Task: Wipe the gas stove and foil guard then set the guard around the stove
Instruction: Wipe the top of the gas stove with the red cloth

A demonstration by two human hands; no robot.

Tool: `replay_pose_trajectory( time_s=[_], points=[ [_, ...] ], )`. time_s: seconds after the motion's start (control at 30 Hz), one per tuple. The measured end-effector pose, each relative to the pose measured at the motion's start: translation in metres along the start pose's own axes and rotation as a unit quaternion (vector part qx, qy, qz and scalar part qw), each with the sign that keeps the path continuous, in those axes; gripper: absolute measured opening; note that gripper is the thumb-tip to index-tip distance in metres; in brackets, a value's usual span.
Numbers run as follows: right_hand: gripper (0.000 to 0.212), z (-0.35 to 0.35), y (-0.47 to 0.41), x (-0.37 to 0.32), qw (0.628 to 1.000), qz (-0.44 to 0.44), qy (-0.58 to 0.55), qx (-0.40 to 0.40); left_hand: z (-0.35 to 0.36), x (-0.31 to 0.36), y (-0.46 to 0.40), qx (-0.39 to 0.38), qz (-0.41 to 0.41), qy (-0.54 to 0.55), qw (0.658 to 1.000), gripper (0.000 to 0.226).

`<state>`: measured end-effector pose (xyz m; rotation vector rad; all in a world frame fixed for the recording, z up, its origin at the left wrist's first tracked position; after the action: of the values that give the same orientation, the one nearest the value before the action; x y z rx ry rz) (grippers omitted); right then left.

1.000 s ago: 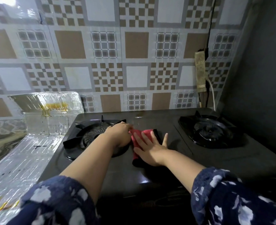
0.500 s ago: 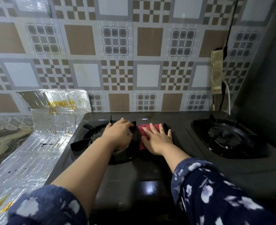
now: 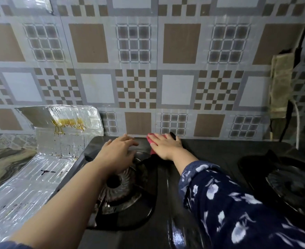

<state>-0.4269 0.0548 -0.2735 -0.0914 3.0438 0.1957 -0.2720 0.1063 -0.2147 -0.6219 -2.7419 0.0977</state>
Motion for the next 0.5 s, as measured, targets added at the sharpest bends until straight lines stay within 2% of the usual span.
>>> replay_pose_trajectory(
  time_s=[0.17,0.3,0.5],
  points=[
    [0.046,0.005,0.021,0.009,0.993,-0.117,0.014,0.000,0.000,-0.024,-0.001,0.004,-0.018,0.002,1.000,0.036],
    [0.048,0.002,0.016,0.026,0.995,-0.093,0.041,-0.024,-0.004,-0.040,0.001,-0.002,-0.026,0.013,1.000,0.038],
    [0.045,0.000,-0.026,-0.019,0.990,-0.125,0.049,-0.038,-0.019,-0.062,0.005,0.030,-0.016,0.034,0.999,0.040]
  ],
)
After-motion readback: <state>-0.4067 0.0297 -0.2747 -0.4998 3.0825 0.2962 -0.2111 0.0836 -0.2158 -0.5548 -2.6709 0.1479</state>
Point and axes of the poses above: each hand's wrist, its own y-axis away from the middle knuckle, its own z-axis out of the palm, x = y × z, the point moved 8 cm from there along -y, towards the middle knuckle, and after that the axes turned 4 degrees about y, right-handed, at the moved point
